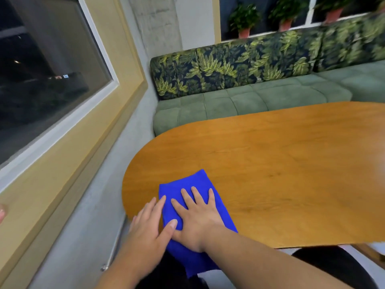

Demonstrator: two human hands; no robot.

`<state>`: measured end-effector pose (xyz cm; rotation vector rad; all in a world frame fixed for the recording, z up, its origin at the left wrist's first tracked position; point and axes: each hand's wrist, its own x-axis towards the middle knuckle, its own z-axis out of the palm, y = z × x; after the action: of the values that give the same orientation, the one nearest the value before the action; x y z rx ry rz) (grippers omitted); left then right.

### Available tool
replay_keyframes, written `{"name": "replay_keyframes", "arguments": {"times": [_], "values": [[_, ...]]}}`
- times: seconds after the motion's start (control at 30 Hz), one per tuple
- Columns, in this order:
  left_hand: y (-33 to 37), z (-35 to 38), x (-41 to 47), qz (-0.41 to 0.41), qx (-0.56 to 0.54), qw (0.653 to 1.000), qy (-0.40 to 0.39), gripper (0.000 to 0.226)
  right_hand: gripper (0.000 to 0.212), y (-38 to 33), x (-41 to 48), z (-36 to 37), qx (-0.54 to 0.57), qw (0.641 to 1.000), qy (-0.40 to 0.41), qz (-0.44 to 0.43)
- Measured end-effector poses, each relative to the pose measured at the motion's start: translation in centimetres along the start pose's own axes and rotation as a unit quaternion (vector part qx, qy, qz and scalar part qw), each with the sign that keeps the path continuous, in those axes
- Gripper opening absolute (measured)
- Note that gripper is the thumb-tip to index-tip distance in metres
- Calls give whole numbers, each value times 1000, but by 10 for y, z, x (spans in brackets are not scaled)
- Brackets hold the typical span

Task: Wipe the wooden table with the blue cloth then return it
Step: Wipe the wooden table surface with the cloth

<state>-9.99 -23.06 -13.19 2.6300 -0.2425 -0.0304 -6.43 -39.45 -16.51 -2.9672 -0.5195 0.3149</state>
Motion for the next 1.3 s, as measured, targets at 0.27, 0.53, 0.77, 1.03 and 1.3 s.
{"name": "replay_keyframes", "arguments": {"times": [0.27,0.53,0.77,1.03,1.3], "values": [[81,49,8,58,25,995,-73,94,85,83,-72,2,18,997,18,70],[142,86,36,136,60,985,-91,96,92,173,-124,0,34,986,32,163],[184,118,55,186,69,972,-121,98,90,242,-163,-3,47,970,48,235],[227,140,83,226,86,954,-175,84,91,324,-205,-5,55,947,56,312],[276,161,114,271,100,930,-227,75,94,414,-244,-12,56,911,57,405]]}}
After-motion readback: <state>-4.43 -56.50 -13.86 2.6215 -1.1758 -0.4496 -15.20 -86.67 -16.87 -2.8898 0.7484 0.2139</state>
